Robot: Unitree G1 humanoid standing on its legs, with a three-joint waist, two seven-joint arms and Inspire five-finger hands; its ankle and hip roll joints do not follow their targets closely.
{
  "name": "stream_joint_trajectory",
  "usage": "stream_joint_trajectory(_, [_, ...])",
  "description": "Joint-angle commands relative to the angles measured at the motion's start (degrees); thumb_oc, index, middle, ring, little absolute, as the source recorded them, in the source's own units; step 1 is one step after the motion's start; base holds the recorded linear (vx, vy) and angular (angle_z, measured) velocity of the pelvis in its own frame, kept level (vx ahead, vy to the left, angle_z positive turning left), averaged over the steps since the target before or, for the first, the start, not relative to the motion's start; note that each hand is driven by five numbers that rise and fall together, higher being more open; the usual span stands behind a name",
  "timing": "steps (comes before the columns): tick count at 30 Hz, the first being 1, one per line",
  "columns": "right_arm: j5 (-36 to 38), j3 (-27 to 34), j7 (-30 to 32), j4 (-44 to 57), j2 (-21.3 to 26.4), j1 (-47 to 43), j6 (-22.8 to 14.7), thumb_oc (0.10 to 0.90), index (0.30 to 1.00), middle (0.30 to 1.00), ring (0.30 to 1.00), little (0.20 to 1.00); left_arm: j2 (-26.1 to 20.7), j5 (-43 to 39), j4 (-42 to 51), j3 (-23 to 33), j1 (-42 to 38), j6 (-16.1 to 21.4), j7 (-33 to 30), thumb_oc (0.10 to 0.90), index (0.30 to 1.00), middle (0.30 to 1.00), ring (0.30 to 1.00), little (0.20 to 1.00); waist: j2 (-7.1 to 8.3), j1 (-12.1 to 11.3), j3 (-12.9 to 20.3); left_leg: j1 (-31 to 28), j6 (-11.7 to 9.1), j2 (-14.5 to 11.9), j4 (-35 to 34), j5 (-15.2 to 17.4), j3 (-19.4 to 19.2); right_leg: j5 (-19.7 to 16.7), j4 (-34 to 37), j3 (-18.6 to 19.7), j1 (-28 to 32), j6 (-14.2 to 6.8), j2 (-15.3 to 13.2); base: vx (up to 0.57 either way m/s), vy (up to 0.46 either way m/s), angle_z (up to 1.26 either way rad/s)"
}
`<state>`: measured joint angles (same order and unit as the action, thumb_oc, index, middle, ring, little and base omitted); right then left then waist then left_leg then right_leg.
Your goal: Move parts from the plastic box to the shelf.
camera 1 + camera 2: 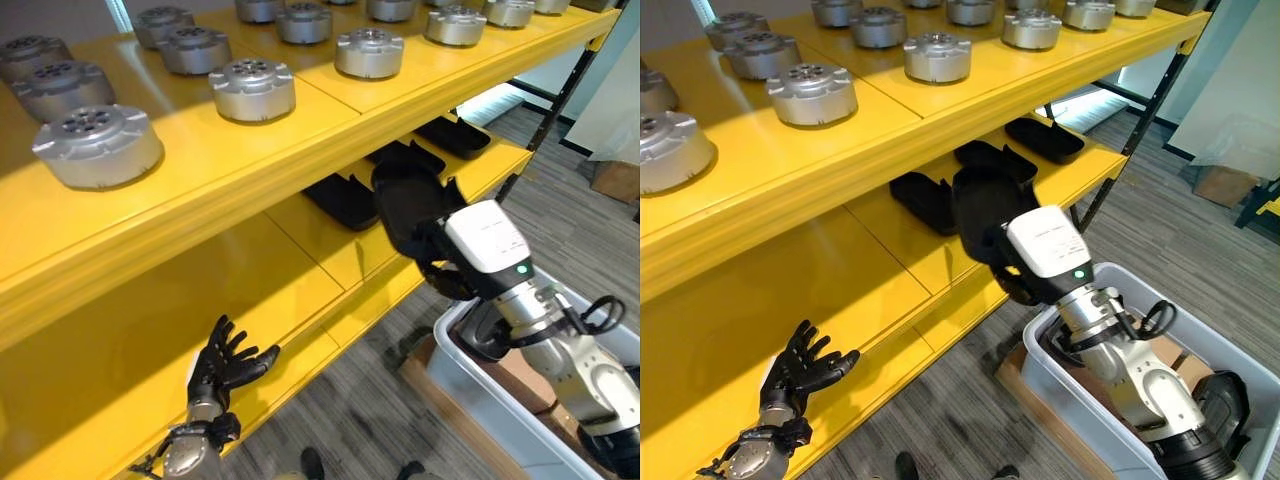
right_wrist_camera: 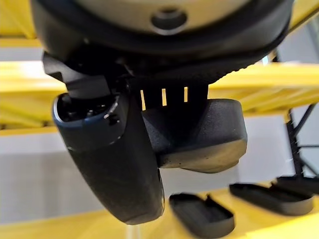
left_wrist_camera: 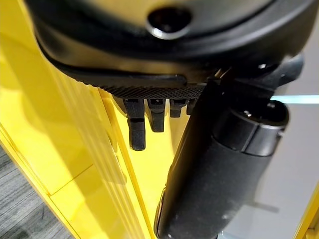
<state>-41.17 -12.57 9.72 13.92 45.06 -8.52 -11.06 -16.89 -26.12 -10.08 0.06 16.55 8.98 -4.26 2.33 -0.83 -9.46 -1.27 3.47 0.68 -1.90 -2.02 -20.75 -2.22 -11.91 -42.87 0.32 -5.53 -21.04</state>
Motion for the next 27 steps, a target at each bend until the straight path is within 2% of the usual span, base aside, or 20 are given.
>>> stream_joint_trajectory(1, [-0.9, 0.8, 2.8, 3.3, 1.0, -15.1, -1.6, 0.4, 0.3, 0.3, 0.3, 0.3, -1.0, 2.0, 4.8, 3.7, -1.1, 4.5, -0.5, 0.9, 1.0, 1.0, 1.0, 1.0, 0.86, -2.7, 1.2, -7.9, -0.6, -1.1, -2.2, 7.7, 5.6, -9.2, -2.5, 2.9, -2.3, -7.0, -3.4, -0.02, 0.103, -0.01])
stream_joint_trajectory(7, [-0.4, -2.9, 0.8, 2.9, -0.3, -17.6, -2.2, 0.4, 0.3, 0.3, 0.3, 0.3, -1.1, 2.5, 5.5, 5.2, 0.5, 4.3, -0.3, 0.9, 1.0, 1.0, 1.0, 1.0, 1.65, -6.0, 0.7, -7.3, 0.3, 1.0, -2.1, 7.5, 8.7, -11.4, -3.6, 1.2, -0.6, -8.3, -6.4, -0.01, 0.061, 0.13])
stream_joint_trajectory(8, [-0.4, -2.9, 0.8, 2.9, -0.3, -17.6, -2.2, 0.4, 0.3, 0.3, 0.3, 0.3, -1.2, 2.5, 5.6, 5.2, 0.6, 4.3, -0.2, 0.9, 1.0, 1.0, 1.0, 1.0, 1.7, -5.9, 0.6, -7.3, 0.4, 1.1, -2.1, 7.5, 8.9, -11.4, -3.7, 1.0, -0.5, -8.4, -6.5, -0.03, 0.061, 0.41])
stream_joint_trajectory(10, [-0.7, -3.9, 0.6, 2.6, -1.0, -18.3, -2.0, 0.4, 0.3, 0.3, 0.3, 0.3, -1.8, 2.8, 6.0, 5.6, 1.1, 4.2, -0.2, 0.9, 1.0, 1.0, 1.0, 1.0, 1.63, -7.5, 0.3, -6.6, 0.7, 1.9, -2.2, 6.9, 10.9, -11.9, -4.4, 0.3, 0.3, -8.6, -7.6, -0.02, 0.046, 0.39])
stream_joint_trajectory(13, [-1.8, -5.1, 0.7, 2.0, -1.4, -19.8, -1.8, 0.4, 0.3, 0.3, 0.3, 0.3, -2.8, 3.4, 6.0, 5.6, 0.8, 4.3, -0.6, 0.9, 1.0, 1.0, 1.0, 1.0, 1.57, -8.1, -0.1, -6.0, 0.8, 2.6, -2.4, 6.2, 13.8, -11.4, -6.1, 1.1, 0.7, -8.6, -8.1, -0.01, 0.006, 0.76])
stream_joint_trajectory(15, [-2.2, -5.3, 0.7, 2.5, -1.2, -20.2, -1.9, 0.4, 0.3, 0.3, 0.3, 0.3, -3.5, 3.1, 5.7, 5.1, 0.1, 4.4, -1.0, 0.9, 1.0, 1.0, 1.0, 1.0, 1.49, -6.7, -0.4, -5.3, 0.6, 2.4, -2.8, 5.5, 15.8, -9.9, -6.8, 8.1, -1.2, -8.1, -5.9, -0.04, -0.051, 0.82])
stream_joint_trajectory(16, [-2.5, -5.5, 0.9, 2.6, -0.7, -20.4, -1.9, 0.4, 0.3, 0.3, 0.3, 0.3, -3.9, 2.9, 5.3, 4.4, -0.7, 4.7, -1.4, 0.9, 1.0, 1.0, 1.0, 1.0, 1.39, -5.6, -0.5, -3.8, 0.3, 2.1, -2.6, 3.9, 16.1, -8.4, -5.5, 15.0, -4.4, -5.5, -2.8, 0.0, -0.092, 0.79])
stream_joint_trajectory(17, [-2.5, -5.7, 1.1, 2.6, 0.0, -20.8, -1.7, 0.4, 0.3, 0.3, 0.3, 0.3, -4.4, 2.7, 4.5, 3.0, -2.2, 5.0, -2.1, 0.9, 1.0, 1.0, 1.0, 1.0, 1.09, -3.4, -0.4, -3.2, -0.4, 1.8, -2.7, 3.3, 19.4, -4.4, -3.4, 26.8, -6.9, -3.8, 3.8, -0.02, -0.08, 0.82])
stream_joint_trajectory(18, [-2.5, -5.7, 1.2, 2.6, 0.1, -20.9, -1.7, 0.4, 0.3, 0.3, 0.3, 0.3, -4.4, 2.7, 4.4, 3.0, -2.3, 5.1, -2.1, 0.9, 1.0, 1.0, 1.0, 1.0, 1.06, -3.6, -0.3, -2.9, -0.4, 1.7, -2.7, 2.9, 19.2, -4.8, -3.2, 26.9, -7.3, -3.6, 3.9, 0.1, -0.052, 1.17])
stream_joint_trajectory(20, [-2.5, -5.5, 1.6, 3.1, 0.9, -21.7, -1.6, 0.4, 0.3, 0.3, 0.3, 0.3, -4.6, 3.5, 3.6, 2.0, -4.2, 5.2, -2.6, 0.9, 1.0, 1.0, 1.0, 1.0, 1.05, -2.5, -0.5, -2.4, -0.8, 1.6, -2.5, 2.7, 21.4, -2.0, -2.1, 32.1, -8.2, -2.6, 7.5, 0.04, -0.048, 1.26])
stream_joint_trajectory(21, [-2.5, -5.5, 1.6, 3.1, 0.9, -21.7, -1.6, 0.4, 0.3, 0.3, 0.3, 0.3, -4.6, 3.5, 3.6, 2.0, -4.2, 5.2, -2.6, 0.9, 1.0, 1.0, 1.0, 1.0, 1.03, -2.5, -0.4, -2.3, -0.8, 1.6, -2.5, 2.7, 21.4, -2.2, -2.0, 32.1, -8.3, -2.5, 7.6, 0.08, -0.105, 0.76])
stream_joint_trajectory(22, [-1.8, -5.9, 1.6, 3.4, 1.4, -22.4, -1.9, 0.4, 0.3, 0.3, 0.3, 0.3, -4.9, 3.9, 2.9, 1.2, -5.4, 5.1, -2.9, 0.9, 1.0, 1.0, 1.0, 1.0, 1.2, -1.5, -0.6, -2.0, -1.1, 1.4, -1.8, 2.8, 23.6, -0.9, -1.5, 35.7, -8.8, -2.0, 10.2, 0.1, -0.122, 0.4])
stream_joint_trajectory(23, [-1.3, -5.8, 1.6, 3.5, 1.5, -22.2, -1.9, 0.4, 0.3, 0.3, 0.3, 0.3, -4.7, 3.8, 2.7, 0.9, -5.9, 4.9, -2.9, 0.9, 1.0, 1.0, 1.0, 1.0, 1.57, -1.3, -0.4, -1.6, -1.5, 1.5, -1.3, 2.9, 24.2, -0.6, 0.1, 36.2, -8.1, -1.9, 10.6, 0.11, -0.165, 0.55])
stream_joint_trajectory(25, [-0.1, -5.7, 1.1, 3.6, 1.3, -21.9, -2.2, 0.4, 0.3, 0.3, 0.3, 0.3, -3.7, 3.6, 2.8, 0.3, -5.8, 4.7, -2.3, 0.9, 1.0, 1.0, 1.0, 1.0, 1.92, -1.8, 0.5, -1.4, -2.6, 0.5, -1.1, 3.1, 24.6, -0.7, 3.8, 32.1, -5.4, -2.0, 10.0, 0.1, -0.163, 0.95])
stream_joint_trajectory(27, [0.5, -5.9, 0.8, 3.8, 1.3, -22.0, -2.4, 0.4, 0.3, 0.3, 0.3, 0.3, -3.6, 3.4, 2.9, 0.1, -5.7, 4.4, -2.1, 0.9, 1.0, 1.0, 1.0, 1.0, 1.75, -1.6, 0.9, -1.6, -3.1, -0.1, -1.4, 2.9, 24.8, -0.9, 4.4, 30.6, -4.6, -2.1, 9.9, 0.08, -0.095, 0.43])
